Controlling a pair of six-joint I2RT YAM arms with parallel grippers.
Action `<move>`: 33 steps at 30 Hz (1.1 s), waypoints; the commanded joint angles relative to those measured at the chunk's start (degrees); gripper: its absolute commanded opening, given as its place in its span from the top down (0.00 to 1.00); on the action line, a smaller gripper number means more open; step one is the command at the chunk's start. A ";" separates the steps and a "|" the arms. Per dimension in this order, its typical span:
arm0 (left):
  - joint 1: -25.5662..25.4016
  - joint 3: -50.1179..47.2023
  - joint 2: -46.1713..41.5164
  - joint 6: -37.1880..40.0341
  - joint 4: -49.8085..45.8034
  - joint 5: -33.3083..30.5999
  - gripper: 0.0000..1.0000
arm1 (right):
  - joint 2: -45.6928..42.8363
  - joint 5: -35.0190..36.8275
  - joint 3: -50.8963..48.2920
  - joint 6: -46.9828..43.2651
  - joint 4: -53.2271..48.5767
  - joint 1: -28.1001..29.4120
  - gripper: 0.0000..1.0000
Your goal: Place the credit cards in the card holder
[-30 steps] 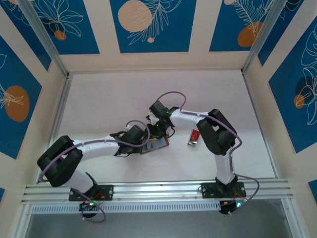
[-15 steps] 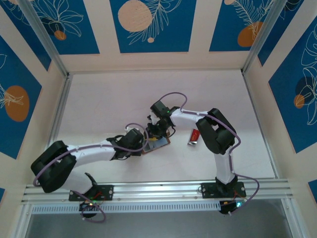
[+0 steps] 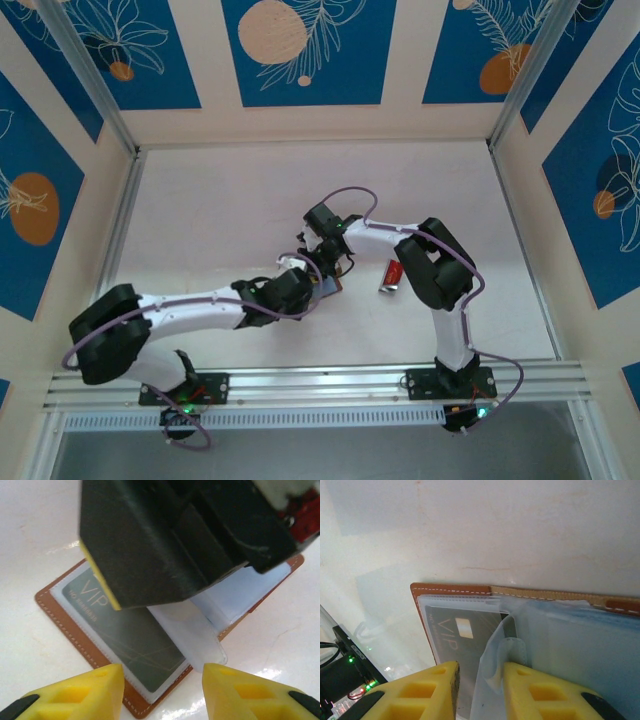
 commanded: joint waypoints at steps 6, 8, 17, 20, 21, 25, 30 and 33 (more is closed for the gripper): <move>-1.68 4.88 6.25 0.29 -1.88 -4.81 0.54 | 1.74 -1.57 0.86 0.56 -2.27 -0.23 0.71; -2.29 5.67 7.01 0.56 -2.21 -5.86 0.54 | 1.82 -1.54 0.86 0.54 -2.33 -0.23 0.71; -5.56 4.22 5.48 -0.35 -0.17 -9.21 0.46 | 2.38 -1.89 1.04 0.46 -2.62 -0.28 0.71; -5.71 4.26 6.15 -2.04 -1.70 -11.46 0.46 | 2.30 -1.89 0.94 0.38 -2.62 -0.23 0.71; -5.68 4.44 6.60 -2.26 -2.16 -11.96 0.46 | 2.31 -1.89 0.82 0.29 -2.59 -0.23 0.71; -5.68 4.02 8.28 -2.04 -0.30 -12.48 0.48 | 2.18 -2.07 0.60 0.28 -2.61 -0.23 0.71; -5.67 4.00 10.27 -1.94 1.32 -13.26 0.57 | 1.92 -1.90 0.46 0.14 -2.88 -0.26 0.71; -5.67 4.18 11.06 -2.17 1.38 -13.69 0.63 | 1.92 -1.89 0.68 0.10 -2.90 -0.19 0.71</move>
